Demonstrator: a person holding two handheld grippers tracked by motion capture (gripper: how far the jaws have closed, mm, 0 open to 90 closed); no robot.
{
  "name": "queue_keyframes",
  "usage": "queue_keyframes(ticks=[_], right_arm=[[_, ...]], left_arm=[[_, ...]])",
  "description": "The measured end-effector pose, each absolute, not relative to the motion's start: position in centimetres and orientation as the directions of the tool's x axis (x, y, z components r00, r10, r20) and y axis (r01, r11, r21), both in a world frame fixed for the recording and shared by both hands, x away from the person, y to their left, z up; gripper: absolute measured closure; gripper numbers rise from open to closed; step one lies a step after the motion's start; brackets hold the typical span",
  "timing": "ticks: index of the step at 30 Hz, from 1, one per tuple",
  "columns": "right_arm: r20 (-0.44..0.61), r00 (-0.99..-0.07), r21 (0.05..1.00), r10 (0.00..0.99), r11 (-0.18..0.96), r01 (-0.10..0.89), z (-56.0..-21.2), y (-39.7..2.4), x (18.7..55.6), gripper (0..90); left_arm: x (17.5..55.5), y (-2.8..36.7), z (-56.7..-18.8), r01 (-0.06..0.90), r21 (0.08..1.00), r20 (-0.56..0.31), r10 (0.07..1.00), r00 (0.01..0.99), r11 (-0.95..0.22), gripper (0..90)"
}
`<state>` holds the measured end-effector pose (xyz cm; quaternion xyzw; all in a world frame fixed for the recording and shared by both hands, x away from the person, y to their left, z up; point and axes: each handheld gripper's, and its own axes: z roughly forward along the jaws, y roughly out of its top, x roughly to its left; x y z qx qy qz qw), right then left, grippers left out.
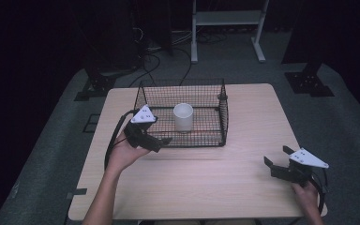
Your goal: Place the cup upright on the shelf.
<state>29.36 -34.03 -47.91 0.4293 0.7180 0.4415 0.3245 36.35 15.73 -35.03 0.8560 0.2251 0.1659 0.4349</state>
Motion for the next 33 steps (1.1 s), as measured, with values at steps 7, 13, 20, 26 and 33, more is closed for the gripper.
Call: queue_keyframes(ticks=[7,13,20,26,33], right_arm=[[-0.088,-0.420,0.912,0.903,0.242,0.330,-47.9,-34.0,29.4,13.1],[-0.091,-0.420,0.912,0.903,0.244,0.329,-47.9,-34.0,29.4,13.1],[-0.094,-0.419,0.912,0.903,0.246,0.328,-47.9,-34.0,29.4,13.1],[-0.094,-0.419,0.912,0.903,0.247,0.328,-47.9,-34.0,29.4,13.1],[-0.094,-0.419,0.912,0.903,0.247,0.329,-47.9,-34.0,29.4,13.1]], left_arm=[[35.2,16.1,-35.8,0.243,0.827,0.081,0.536,0.840,-0.506,6.6],[34.1,16.7,-36.3,0.242,0.842,0.072,0.545,0.835,-0.482,6.6],[32.4,17.5,-37.5,0.245,0.858,0.060,0.561,0.826,-0.451,6.6],[31.1,18.2,-38.5,0.256,0.873,0.030,0.569,0.822,-0.415,6.6],[29.1,18.3,-39.8,0.248,0.878,0.030,0.565,0.825,-0.409,6.6]])
